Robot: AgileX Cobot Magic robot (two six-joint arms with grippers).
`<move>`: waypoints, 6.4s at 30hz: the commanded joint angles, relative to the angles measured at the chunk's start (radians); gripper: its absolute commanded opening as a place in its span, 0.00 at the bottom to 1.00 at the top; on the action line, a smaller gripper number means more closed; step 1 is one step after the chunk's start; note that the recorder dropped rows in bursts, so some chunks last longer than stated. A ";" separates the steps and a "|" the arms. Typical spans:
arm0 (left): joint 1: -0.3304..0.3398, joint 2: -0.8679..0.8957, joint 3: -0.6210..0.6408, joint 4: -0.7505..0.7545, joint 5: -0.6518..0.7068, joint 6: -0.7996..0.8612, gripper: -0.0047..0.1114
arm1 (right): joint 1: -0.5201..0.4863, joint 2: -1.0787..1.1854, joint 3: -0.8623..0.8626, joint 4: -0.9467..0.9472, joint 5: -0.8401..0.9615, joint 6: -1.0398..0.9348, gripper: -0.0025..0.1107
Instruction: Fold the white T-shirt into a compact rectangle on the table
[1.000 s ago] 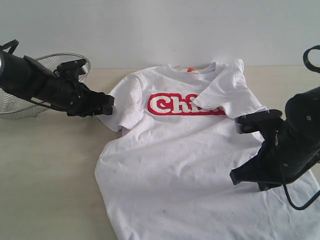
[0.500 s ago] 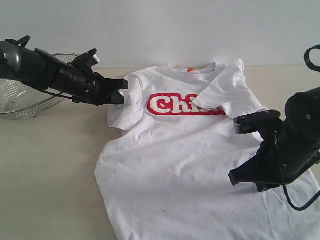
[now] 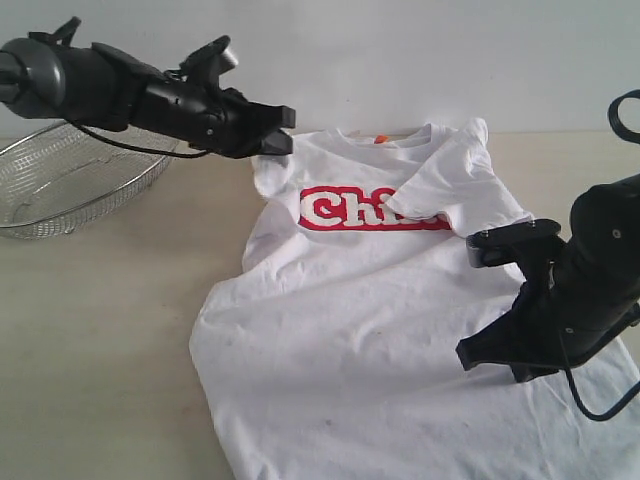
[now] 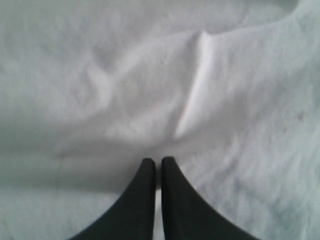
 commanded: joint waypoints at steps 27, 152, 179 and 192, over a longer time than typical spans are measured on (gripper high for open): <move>-0.181 0.220 -0.317 0.015 0.231 -0.124 0.47 | 0.000 -0.017 -0.004 0.029 -0.051 -0.020 0.02; 0.051 -0.293 0.834 -0.174 0.384 0.040 0.08 | 0.000 -0.541 0.325 -0.319 -0.030 0.496 0.02; 0.026 0.181 -0.358 -0.250 0.144 -0.042 0.08 | 0.000 -0.541 0.325 -0.319 -0.036 0.488 0.02; 0.028 0.205 -0.401 -0.230 0.207 -0.011 0.68 | 0.000 -0.541 0.325 -0.251 -0.110 0.374 0.02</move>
